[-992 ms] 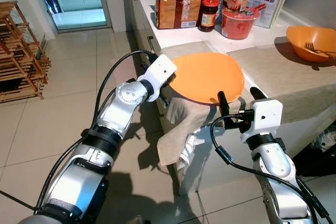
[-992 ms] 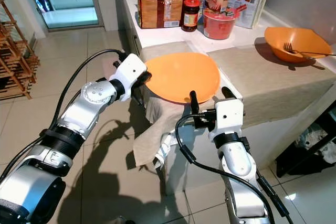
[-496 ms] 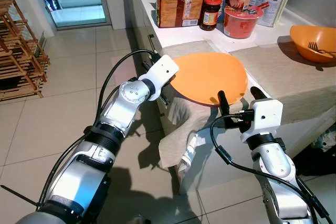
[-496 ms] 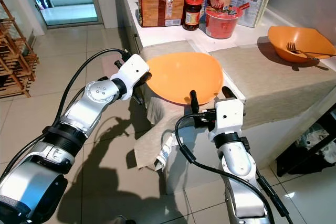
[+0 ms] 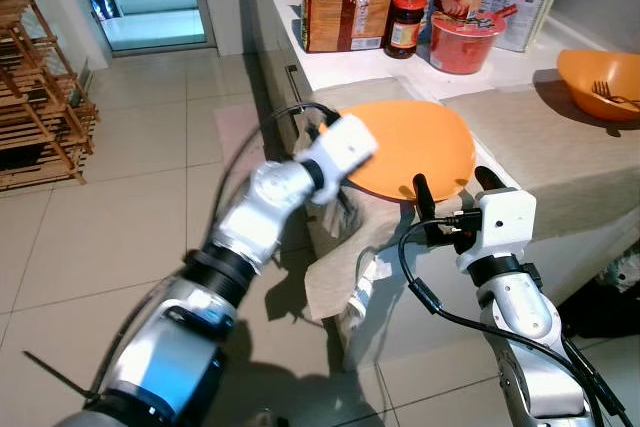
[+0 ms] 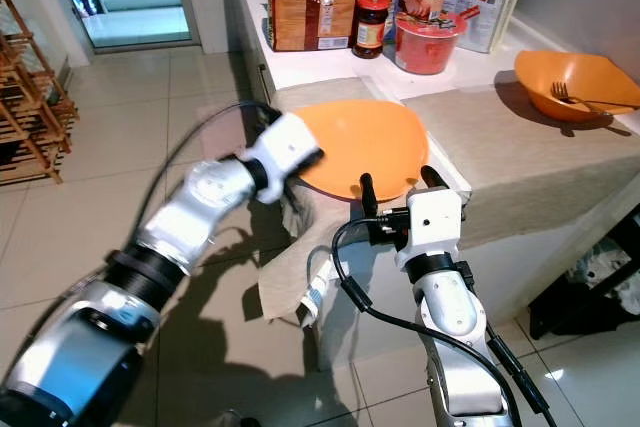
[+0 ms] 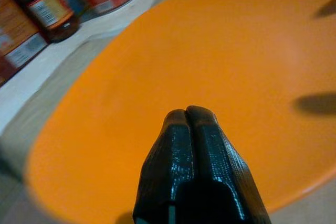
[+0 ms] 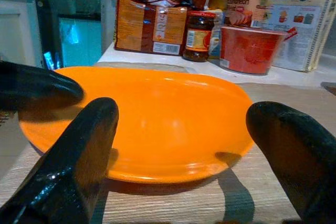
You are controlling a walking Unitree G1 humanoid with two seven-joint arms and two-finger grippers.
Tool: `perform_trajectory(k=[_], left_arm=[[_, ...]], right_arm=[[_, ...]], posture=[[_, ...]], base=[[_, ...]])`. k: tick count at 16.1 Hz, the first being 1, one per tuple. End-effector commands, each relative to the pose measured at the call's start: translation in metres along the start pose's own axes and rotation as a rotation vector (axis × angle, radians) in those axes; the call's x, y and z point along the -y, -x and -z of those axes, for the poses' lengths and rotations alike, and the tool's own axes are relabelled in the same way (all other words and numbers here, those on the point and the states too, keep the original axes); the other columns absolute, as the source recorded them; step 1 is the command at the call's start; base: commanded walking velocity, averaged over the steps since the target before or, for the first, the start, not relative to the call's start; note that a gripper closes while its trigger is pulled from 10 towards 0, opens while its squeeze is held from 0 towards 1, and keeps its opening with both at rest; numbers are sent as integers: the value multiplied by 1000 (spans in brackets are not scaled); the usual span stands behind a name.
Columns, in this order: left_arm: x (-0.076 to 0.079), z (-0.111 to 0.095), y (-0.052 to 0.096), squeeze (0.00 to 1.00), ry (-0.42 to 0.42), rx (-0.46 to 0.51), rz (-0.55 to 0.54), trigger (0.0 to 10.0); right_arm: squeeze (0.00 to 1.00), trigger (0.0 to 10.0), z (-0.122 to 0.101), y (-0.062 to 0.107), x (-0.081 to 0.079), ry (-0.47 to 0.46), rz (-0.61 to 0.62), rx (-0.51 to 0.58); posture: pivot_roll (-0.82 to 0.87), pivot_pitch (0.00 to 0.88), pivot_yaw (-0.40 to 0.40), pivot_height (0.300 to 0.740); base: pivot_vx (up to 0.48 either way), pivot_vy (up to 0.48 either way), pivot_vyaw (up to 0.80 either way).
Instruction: Setting the table
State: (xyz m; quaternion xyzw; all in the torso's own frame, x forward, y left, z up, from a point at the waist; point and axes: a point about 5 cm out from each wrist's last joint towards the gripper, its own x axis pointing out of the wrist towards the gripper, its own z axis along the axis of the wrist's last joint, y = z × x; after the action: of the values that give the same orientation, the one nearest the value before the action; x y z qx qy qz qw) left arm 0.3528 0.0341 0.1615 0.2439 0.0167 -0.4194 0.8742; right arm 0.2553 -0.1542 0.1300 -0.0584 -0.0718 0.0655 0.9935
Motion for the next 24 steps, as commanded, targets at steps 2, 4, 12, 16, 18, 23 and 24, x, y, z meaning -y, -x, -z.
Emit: perform_trajectory(k=[2, 4, 12, 16, 18, 23, 24], left_arm=[[10, -13, -5, 0, -33, 49, 51, 10000], [23, -18, -11, 0, -39, 64, 96, 10000], [-8, -72, -2, 1000, 96, 346, -84, 10000], [-33, -49, 8, 1000, 149, 248, -202, 10000], [-36, -27, 10, 1000, 232, 148, -225, 10000], [-48, -11, 16, 1000, 324, 84, -299, 10000], [-50, -10, 17, 1000, 332, 80, -305, 10000]], right_arm=[[0, 10000, -1, 0, -1, 5, -2, -2], [0, 10000, 0, 0, -1, 6, -3, -3], [0, 10000, 1, 2, -2, 4, 4, -11], [0, 10000, 3, 2, -2, 5, 0, -17], [0, 10000, 4, 2, -3, 5, -2, -19], [0, 10000, 5, 1, -3, 8, -10, -21], [0, 10000, 5, 1, -3, 8, -11, -20]], posture=[[-101, 0, 32, 740], [-102, 0, 33, 740], [-105, 0, 41, 740], [-99, 0, 38, 740], [-98, 0, 39, 740], [-94, 0, 29, 740], [-94, 0, 29, 740]], base=[[0, 0, 0], [0, 0, 0], [0, 0, 0], [0, 0, 0], [0, 0, 0], [0, 0, 0], [0, 0, 0]])
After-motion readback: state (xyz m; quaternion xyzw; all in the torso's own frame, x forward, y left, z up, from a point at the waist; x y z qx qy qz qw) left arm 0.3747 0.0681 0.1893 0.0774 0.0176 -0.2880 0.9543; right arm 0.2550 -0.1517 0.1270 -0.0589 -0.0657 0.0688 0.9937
